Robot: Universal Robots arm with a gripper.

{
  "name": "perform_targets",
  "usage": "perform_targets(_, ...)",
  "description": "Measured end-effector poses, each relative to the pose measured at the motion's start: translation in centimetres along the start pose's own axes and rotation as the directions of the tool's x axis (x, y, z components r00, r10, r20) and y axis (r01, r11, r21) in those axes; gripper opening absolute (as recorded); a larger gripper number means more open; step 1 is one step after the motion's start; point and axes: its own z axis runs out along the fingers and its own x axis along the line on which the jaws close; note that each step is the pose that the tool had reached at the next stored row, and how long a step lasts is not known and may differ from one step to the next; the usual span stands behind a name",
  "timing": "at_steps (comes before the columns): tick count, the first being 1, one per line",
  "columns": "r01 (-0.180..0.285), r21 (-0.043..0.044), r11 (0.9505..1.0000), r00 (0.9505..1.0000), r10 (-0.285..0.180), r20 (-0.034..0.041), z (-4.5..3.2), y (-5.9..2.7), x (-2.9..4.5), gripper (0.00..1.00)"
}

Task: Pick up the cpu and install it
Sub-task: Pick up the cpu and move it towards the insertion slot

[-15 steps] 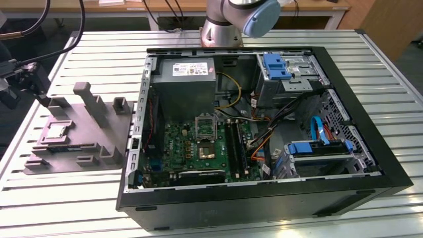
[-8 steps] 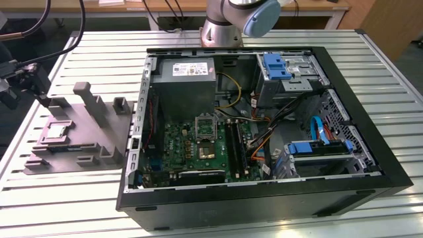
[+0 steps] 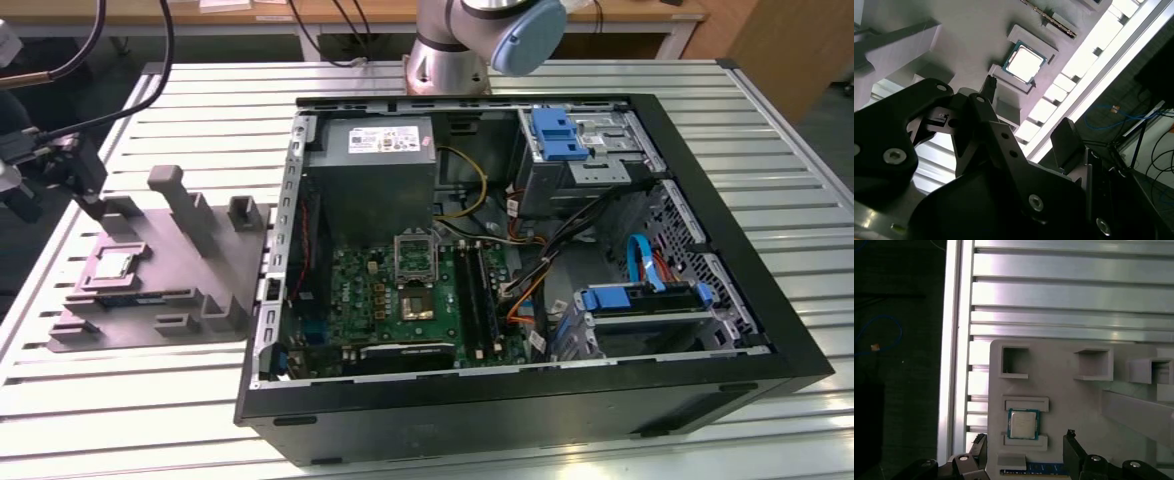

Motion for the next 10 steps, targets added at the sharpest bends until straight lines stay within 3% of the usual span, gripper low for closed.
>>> perform_targets(10, -0.002, 0.0013, 1.0, 1.0, 0.002, 0.0004, 0.21, -0.01, -0.01, 0.71)
